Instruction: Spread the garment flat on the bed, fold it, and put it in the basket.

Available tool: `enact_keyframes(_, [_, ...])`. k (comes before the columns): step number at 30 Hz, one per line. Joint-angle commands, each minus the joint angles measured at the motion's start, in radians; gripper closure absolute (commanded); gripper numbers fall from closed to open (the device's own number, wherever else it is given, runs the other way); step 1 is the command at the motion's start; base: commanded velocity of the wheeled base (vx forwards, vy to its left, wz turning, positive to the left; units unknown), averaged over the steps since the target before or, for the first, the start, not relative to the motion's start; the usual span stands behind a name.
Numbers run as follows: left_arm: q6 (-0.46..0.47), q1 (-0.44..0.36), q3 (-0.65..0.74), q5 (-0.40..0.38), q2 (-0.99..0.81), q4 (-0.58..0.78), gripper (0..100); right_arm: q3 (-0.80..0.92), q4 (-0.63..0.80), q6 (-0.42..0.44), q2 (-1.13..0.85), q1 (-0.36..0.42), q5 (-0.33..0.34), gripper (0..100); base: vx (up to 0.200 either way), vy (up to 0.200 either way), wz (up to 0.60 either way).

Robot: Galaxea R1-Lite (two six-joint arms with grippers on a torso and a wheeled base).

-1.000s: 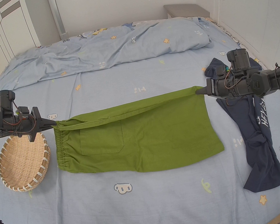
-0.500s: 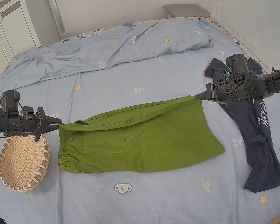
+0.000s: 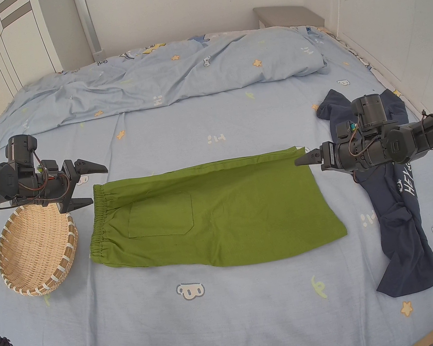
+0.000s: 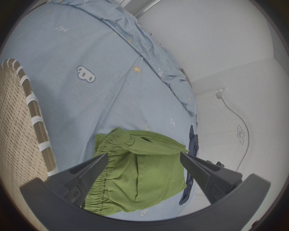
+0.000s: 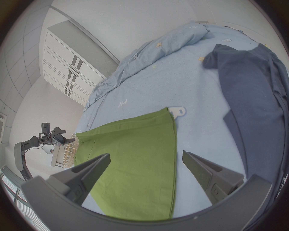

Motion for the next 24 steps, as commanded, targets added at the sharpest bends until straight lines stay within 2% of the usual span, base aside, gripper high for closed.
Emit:
enact_keyframes(1, [-0.003,0.0,0.007,0.003,0.005,-0.023,0,0.166,-0.04,0.012,-0.128,0.001,0.005,0,0.0,0.0,0.0])
enact_keyframes(3, [0.003,0.004,0.039,0.003,0.004,-0.022,0,0.201,-0.051,0.015,-0.146,0.002,0.005,0,0.0,0.0,0.0])
enact_keyframes(5, [0.024,0.023,0.1,-0.005,-0.013,-0.028,0,0.323,-0.09,0.022,-0.202,0.004,0.013,0,0.0,0.0,0.0])
enact_keyframes(9, [0.192,0.047,0.217,-0.012,-0.053,-0.046,0,0.433,-0.144,0.025,-0.24,0.004,0.018,0,0.0,0.0,0.0])
enact_keyframes(11, [0.219,0.047,0.234,-0.012,-0.056,-0.046,0,0.444,-0.147,0.025,-0.246,0.002,0.018,0,0.0,0.0,0.0])
enact_keyframes(12, [0.304,0.049,0.301,-0.014,-0.062,-0.048,0,0.471,-0.149,0.027,-0.266,0.002,0.019,0,0.0,0.0,0.0])
enact_keyframes(13, [0.325,0.049,0.321,-0.014,-0.064,-0.049,0,0.477,-0.149,0.027,-0.267,0.004,0.019,0,0.0,0.0,0.0])
enact_keyframes(24, [0.346,0.035,0.377,-0.012,-0.036,-0.137,0,0.488,-0.15,0.027,-0.267,-0.005,0.019,0,0.0,0.0,0.0])
